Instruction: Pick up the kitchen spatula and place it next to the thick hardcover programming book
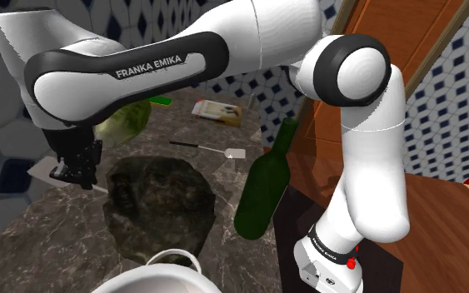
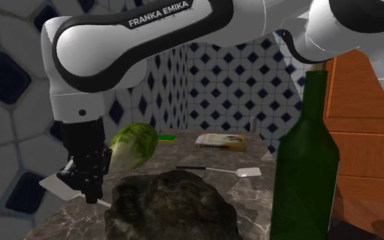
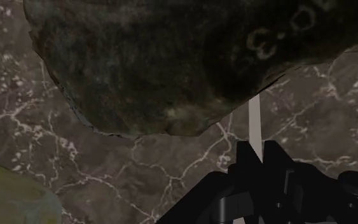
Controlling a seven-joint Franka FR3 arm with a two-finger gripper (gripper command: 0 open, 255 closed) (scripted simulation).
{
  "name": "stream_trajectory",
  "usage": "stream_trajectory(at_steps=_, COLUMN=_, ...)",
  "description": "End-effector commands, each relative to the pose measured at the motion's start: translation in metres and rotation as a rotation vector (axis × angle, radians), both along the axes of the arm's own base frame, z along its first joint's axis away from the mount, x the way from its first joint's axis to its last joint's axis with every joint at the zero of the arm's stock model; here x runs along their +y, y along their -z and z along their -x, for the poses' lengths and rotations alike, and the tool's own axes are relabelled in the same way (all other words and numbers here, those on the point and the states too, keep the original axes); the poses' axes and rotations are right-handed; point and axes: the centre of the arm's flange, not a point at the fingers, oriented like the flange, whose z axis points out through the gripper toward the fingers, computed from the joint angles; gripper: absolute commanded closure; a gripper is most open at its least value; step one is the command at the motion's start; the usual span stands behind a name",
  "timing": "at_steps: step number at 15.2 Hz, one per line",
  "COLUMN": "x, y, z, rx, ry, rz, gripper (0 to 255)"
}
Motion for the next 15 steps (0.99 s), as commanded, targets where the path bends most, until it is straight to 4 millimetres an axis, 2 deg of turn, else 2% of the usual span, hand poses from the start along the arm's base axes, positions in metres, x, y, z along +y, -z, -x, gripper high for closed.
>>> stream_trajectory(at_steps=1, x=0.001, y=-0.013, z=-0.002, rx=-0.003, ry=0.000, rz=-0.002, gripper=255)
stream_trajectory(at_steps=5, x=0.001, y=-0.033, z=-0.002, rx=-0.003, ry=0.000, rz=-0.002, gripper=255)
stream_trajectory(at_steps=15, x=-0.125, y=-0.034, z=-0.042, rx=-0.003, ry=0.000, rz=-0.002, gripper=255)
